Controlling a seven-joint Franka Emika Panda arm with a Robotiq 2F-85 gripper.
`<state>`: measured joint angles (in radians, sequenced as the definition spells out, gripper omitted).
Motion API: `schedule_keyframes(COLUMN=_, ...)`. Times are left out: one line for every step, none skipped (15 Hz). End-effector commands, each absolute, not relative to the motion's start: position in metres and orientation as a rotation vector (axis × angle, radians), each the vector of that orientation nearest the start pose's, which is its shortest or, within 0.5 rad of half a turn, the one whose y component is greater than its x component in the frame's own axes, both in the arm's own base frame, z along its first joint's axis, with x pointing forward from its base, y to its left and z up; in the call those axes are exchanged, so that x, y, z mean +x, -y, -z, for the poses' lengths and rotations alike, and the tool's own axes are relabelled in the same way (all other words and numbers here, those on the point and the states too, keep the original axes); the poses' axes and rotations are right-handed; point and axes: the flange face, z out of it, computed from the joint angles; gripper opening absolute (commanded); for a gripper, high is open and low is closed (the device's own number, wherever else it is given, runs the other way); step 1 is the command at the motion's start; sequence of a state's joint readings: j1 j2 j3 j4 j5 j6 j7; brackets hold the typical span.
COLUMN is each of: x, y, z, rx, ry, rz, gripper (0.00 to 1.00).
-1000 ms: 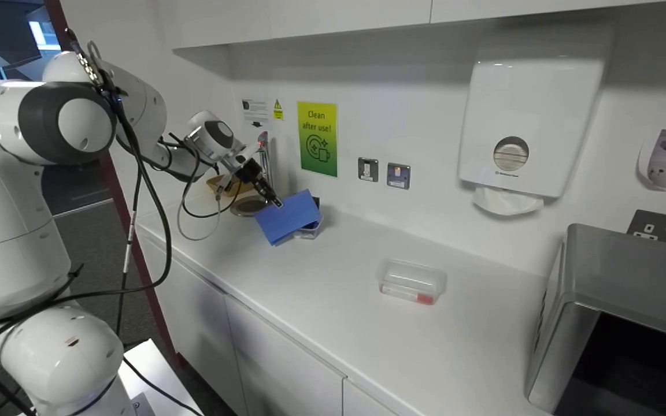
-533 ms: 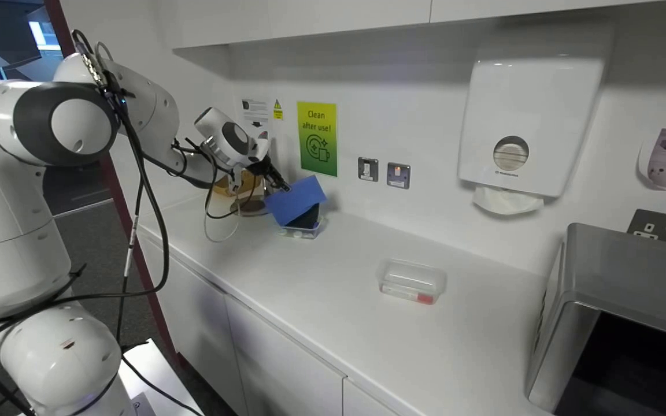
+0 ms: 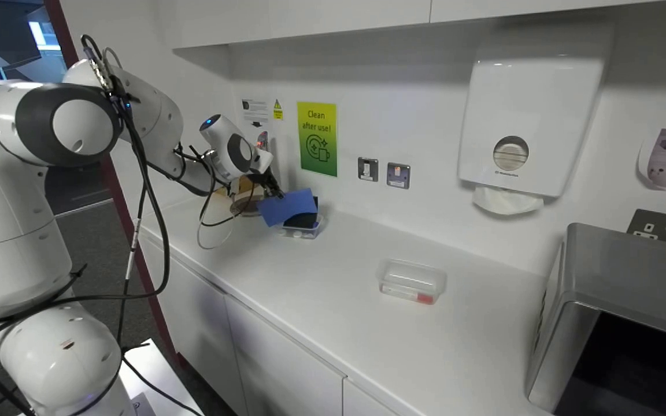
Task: Put the blue paper in the left bowl
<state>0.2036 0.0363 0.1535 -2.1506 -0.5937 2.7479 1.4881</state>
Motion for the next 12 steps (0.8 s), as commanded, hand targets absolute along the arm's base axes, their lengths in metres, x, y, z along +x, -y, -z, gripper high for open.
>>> schedule_keyframes(x=0.527, y=-0.226, z=-0.442, rx=-2.655, ry=-0.935, rz=0.787, gripper=0.01)
schedule_keyframes(x=0.526, y=-0.227, z=-0.440, rx=-2.656, ry=-0.945, rz=0.771, gripper=0.01)
schedule_keyframes(x=0.526, y=-0.228, z=-0.438, rx=-2.658, ry=-0.955, rz=0.760, gripper=0.01)
schedule_keyframes(x=0.527, y=-0.229, z=-0.437, rx=-2.658, ry=-0.963, rz=0.753, gripper=0.01)
schedule_keyframes(x=0.527, y=-0.230, z=-0.436, rx=-2.657, ry=-0.968, rz=0.749, gripper=0.01)
schedule_keyframes(x=0.527, y=-0.230, z=-0.437, rx=-2.649, ry=-0.960, rz=0.751, gripper=0.01)
schedule_keyframes(x=0.525, y=-0.229, z=-0.439, rx=-2.632, ry=-0.946, rz=0.752, gripper=0.01)
schedule_keyframes(x=0.524, y=-0.229, z=-0.442, rx=-2.628, ry=-0.959, rz=0.752, gripper=0.01)
schedule_keyframes(x=0.521, y=-0.227, z=-0.447, rx=-2.631, ry=-0.976, rz=0.760, gripper=0.01)
schedule_keyframes(x=0.518, y=-0.226, z=-0.453, rx=-2.631, ry=-0.977, rz=0.775, gripper=0.01)
schedule_keyframes(x=0.518, y=-0.225, z=-0.455, rx=-2.628, ry=-0.980, rz=0.786, gripper=0.01)
schedule_keyframes(x=0.518, y=-0.225, z=-0.458, rx=-2.622, ry=-0.982, rz=0.802, gripper=0.01)
